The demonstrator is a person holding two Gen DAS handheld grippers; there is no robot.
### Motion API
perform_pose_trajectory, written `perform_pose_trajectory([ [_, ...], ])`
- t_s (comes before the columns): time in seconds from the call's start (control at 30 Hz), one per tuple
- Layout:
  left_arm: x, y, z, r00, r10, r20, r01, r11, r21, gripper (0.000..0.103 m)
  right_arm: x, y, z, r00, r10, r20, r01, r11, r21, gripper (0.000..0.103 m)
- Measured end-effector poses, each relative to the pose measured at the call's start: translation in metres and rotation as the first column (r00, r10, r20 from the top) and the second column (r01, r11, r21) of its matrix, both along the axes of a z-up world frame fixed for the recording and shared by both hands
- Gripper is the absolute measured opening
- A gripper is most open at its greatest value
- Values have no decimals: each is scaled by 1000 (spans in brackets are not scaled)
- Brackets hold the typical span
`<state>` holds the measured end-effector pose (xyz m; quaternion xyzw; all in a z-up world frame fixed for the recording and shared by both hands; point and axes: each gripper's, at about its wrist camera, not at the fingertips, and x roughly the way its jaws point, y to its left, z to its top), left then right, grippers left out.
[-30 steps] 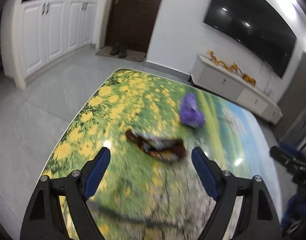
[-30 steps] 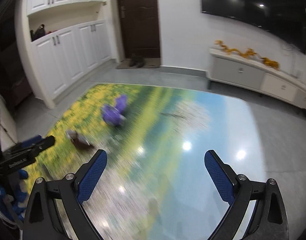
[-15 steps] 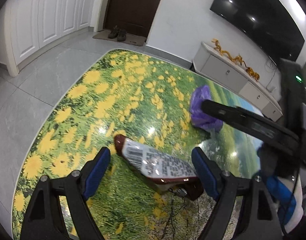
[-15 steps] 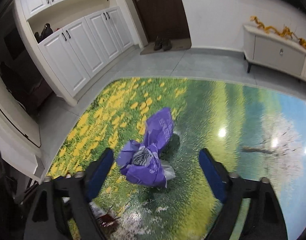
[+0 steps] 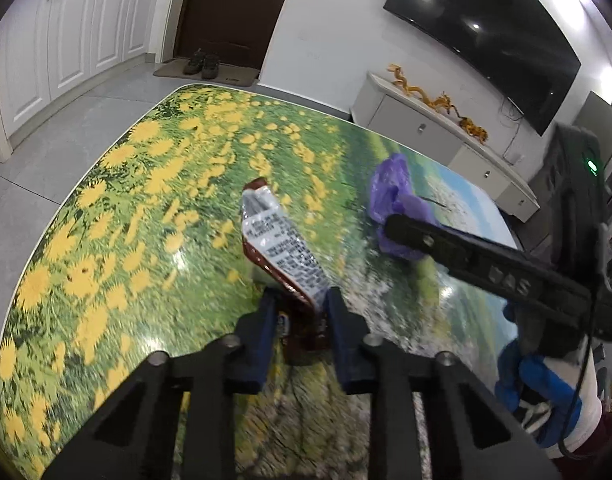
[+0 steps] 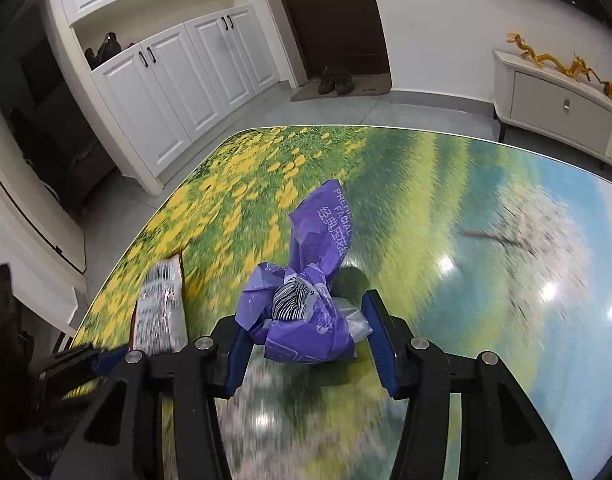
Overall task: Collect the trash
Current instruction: 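Carry both items to the bin and open both tools to drop them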
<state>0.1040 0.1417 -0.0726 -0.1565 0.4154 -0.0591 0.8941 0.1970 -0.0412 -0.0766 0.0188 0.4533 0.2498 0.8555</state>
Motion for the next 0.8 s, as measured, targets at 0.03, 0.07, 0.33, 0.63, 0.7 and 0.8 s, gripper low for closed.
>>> perform_pose_trajectory([
  [0.03, -3, -2, 1, 1000, -6, 2, 6, 1000, -4, 20, -8, -5, 3, 1000, -3, 4, 3, 1000, 3, 50],
  [0.07, -7, -6, 2, 1000, -17, 7, 17, 1000, -6, 18, -17, -11, 6, 1000, -6, 8, 6, 1000, 5, 49],
  [0.33, -50, -41, 27, 993, -95, 73, 91, 995, 48, 16, -95, -66, 34, 997, -59, 48, 57, 998, 40, 48],
  [0.63, -96, -80, 69, 977, -147, 153, 135, 987, 87, 16, -176, -137, 77, 975, -174, 140, 164, 983, 78, 48],
  [0.7, -103, -92, 77, 973, -167, 161, 152, 983, 100, 16, -191, -155, 84, 965, -209, 161, 197, 977, 86, 48],
  [0.8, -109, -115, 88, 963, -208, 168, 190, 974, 120, 16, -211, -185, 93, 946, -268, 183, 252, 962, 109, 48],
])
